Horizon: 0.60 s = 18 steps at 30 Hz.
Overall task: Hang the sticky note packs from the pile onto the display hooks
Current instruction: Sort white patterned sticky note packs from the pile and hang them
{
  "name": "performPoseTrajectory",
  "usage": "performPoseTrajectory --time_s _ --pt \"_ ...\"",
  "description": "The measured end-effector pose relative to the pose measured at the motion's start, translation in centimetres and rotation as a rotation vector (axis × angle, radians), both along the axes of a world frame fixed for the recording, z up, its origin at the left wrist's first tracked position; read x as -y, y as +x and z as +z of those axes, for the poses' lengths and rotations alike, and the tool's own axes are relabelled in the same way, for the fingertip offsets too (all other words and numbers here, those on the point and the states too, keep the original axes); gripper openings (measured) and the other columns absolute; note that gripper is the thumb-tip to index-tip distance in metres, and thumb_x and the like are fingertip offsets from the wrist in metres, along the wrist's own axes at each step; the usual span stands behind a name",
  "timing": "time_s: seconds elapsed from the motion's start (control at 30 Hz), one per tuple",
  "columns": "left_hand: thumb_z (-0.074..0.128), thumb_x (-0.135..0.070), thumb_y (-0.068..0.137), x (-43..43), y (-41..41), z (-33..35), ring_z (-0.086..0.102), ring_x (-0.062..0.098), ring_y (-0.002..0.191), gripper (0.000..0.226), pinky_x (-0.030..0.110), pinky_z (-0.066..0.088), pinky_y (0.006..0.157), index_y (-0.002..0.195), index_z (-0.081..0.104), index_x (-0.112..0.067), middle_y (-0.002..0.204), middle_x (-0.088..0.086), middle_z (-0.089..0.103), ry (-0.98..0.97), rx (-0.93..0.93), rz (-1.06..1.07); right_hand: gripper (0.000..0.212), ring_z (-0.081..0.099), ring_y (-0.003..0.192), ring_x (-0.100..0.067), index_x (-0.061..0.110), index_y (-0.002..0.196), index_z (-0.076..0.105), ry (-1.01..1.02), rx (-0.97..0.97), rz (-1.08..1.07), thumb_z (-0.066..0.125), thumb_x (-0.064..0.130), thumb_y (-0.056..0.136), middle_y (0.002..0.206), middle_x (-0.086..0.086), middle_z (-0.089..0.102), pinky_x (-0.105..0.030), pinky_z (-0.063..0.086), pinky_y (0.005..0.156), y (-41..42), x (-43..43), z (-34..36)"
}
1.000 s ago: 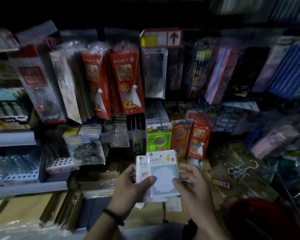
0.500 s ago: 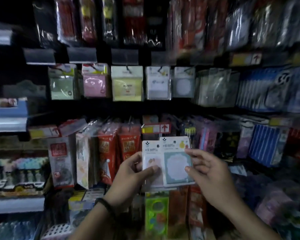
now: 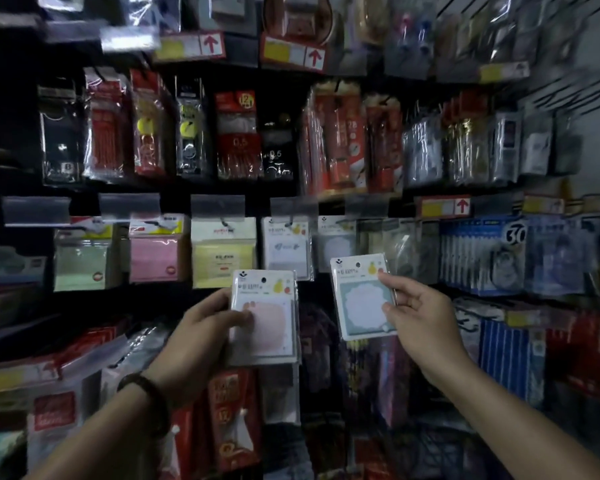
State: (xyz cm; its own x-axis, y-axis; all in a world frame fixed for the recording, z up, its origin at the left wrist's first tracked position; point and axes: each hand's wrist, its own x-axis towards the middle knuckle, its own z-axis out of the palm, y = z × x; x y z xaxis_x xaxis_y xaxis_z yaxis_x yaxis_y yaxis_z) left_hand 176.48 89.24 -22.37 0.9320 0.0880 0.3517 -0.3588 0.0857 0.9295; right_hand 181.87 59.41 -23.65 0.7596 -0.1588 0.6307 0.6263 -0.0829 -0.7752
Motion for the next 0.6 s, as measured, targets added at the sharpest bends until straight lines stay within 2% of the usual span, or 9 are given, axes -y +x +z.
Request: performPoseTrajectory --time_s 0.07,0.13,0.2,0.23,0.3,0.33,0.43,0.47,0.6 --pt "0.055 0.006 0.101 0.1 0.8 0.9 0.079 0.035 0.103 0.033 0.047 0.065 0.081 0.12 0.075 -0.014 0.116 0.012 0.081 0.003 0.017 0.034 0.051 0.066 0.111 -0.039 0.033 0.132 0.073 0.006 0.025 -0.026 0.066 -0.007 0.1 0.138 0.011 0.069 -0.05 0.055 0.094 1.6 -0.1 1.2" --pt "0.06 0.001 0.103 0.2 1.2 1.6 0.08 0.035 0.099 0.029 0.043 0.066 0.07 0.119 0.075 -0.016 0.111 0.011 0.082 0.021 0.052 0.078 0.052 0.059 0.12 -0.045 0.032 0.132 0.072 0.039 0.034 -0.031 0.065 -0.008 0.1 0.133 0.018 0.067 -0.057 0.052 0.1 3.0 -0.4 2.7" --pt "0.064 -0.004 0.102 0.2 1.6 2.2 0.081 0.033 0.097 0.025 0.048 0.066 0.076 0.119 0.075 -0.019 0.109 0.009 0.083 0.066 0.088 0.128 0.053 0.056 0.125 -0.046 0.031 0.133 0.073 0.105 0.026 -0.03 0.066 -0.009 0.099 0.129 0.018 0.067 -0.057 0.051 0.105 4.0 -0.6 3.9" --pt "0.066 -0.007 0.102 0.2 1.9 2.3 0.081 0.032 0.096 0.023 0.053 0.065 0.082 0.119 0.075 -0.02 0.107 0.007 0.083 0.094 0.101 0.15 0.053 0.059 0.125 -0.042 0.031 0.132 0.073 0.123 0.033 -0.039 0.066 -0.009 0.098 0.13 0.017 0.066 -0.05 0.055 0.103 4.4 -0.7 4.3" --pt "0.069 -0.012 0.1 0.0 2.1 2.5 0.082 0.031 0.093 0.021 0.064 0.062 0.088 0.119 0.074 -0.021 0.105 0.005 0.083 0.151 0.115 0.18 0.053 0.067 0.126 -0.023 0.035 0.125 0.074 0.131 0.083 -0.054 0.067 -0.009 0.098 0.132 0.019 0.066 -0.025 0.061 0.095 5.0 -0.7 4.7" --pt "0.07 -0.015 0.1 -0.1 2.3 2.5 0.082 0.031 0.093 0.022 0.067 0.061 0.088 0.12 0.074 -0.021 0.105 0.005 0.083 0.175 0.115 0.186 0.053 0.066 0.128 -0.014 0.037 0.122 0.074 0.131 0.106 -0.05 0.067 -0.009 0.097 0.132 0.019 0.068 -0.021 0.06 0.096 5.3 -0.8 4.9" --pt "0.071 -0.015 0.099 -0.2 2.6 2.6 0.082 0.029 0.095 0.023 0.061 0.064 0.087 0.122 0.073 -0.017 0.106 0.006 0.083 0.196 0.117 0.176 0.055 0.068 0.124 -0.007 0.038 0.121 0.075 0.155 0.112 -0.028 0.068 -0.01 0.095 0.132 0.015 0.072 -0.038 0.06 0.105 6.5 -1.1 5.2" --pt "0.07 -0.014 0.099 -0.2 2.8 2.7 0.082 0.029 0.096 0.023 0.057 0.064 0.086 0.122 0.073 -0.016 0.106 0.006 0.083 0.193 0.122 0.171 0.055 0.069 0.121 -0.004 0.037 0.122 0.075 0.157 0.111 -0.034 0.068 -0.01 0.095 0.132 0.014 0.073 -0.037 0.06 0.104 6.8 -1.1 5.2" --pt "0.07 -0.016 0.099 -0.2 3.3 2.9 0.081 0.028 0.097 0.021 0.054 0.065 0.084 0.119 0.072 -0.015 0.108 0.006 0.083 0.203 0.113 0.157 0.05 0.069 0.096 0.015 0.026 0.13 0.073 0.126 0.124 -0.038 0.067 -0.011 0.097 0.129 0.016 0.07 -0.011 0.057 0.082 7.3 -0.8 5.9"
